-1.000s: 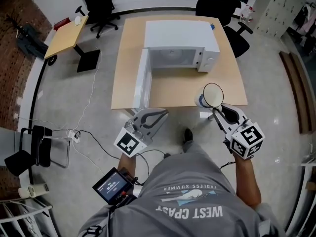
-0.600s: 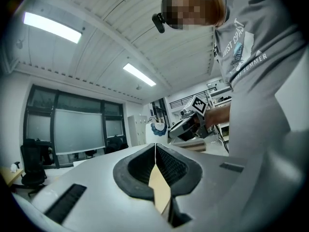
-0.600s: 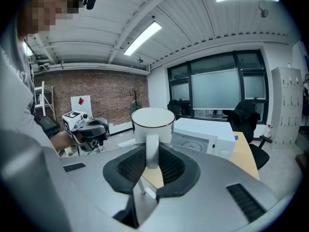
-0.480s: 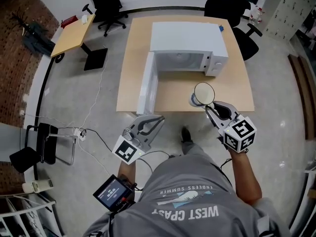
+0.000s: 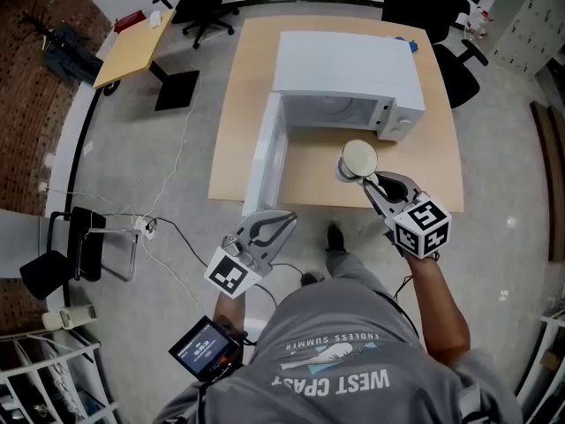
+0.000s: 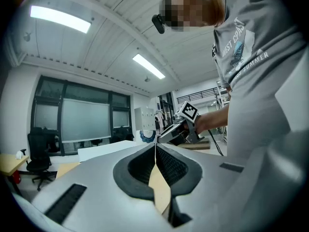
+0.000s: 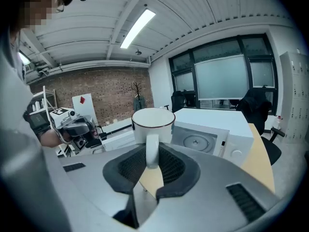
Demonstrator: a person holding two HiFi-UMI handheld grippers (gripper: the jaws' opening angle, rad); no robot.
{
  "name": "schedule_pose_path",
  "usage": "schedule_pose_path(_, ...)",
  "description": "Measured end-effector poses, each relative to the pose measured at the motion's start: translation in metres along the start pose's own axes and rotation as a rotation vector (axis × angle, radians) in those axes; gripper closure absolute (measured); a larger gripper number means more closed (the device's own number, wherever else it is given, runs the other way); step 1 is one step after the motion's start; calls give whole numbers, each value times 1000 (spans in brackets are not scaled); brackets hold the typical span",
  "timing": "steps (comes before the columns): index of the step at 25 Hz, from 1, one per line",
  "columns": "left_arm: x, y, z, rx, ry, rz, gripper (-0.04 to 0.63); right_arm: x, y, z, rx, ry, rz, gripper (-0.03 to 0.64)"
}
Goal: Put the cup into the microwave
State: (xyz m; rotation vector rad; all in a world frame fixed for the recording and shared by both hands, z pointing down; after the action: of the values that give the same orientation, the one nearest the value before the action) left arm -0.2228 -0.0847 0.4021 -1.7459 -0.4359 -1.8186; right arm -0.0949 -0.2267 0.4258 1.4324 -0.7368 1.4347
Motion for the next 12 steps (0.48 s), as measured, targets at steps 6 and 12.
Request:
schedule_pose_path(6,15,24,-20,9,-2,-38,572,21,50,53,-4,32,-60,546)
schedule_pose_path(12,40,46,-33,24,14,-78,572,61,104,107,3,46,-137,546)
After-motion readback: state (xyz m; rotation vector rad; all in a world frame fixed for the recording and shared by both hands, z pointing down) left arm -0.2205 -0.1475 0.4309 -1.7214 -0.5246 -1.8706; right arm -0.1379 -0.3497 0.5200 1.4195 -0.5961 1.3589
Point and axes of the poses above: the fingertips, and each gripper's own axes: y forward along the fingers, z to its right, x out of its underside, the point moved 2 cm from there along -y, backward along the fingers, and after that the axes turned 13 degrees about z, right-handed, at the moved point
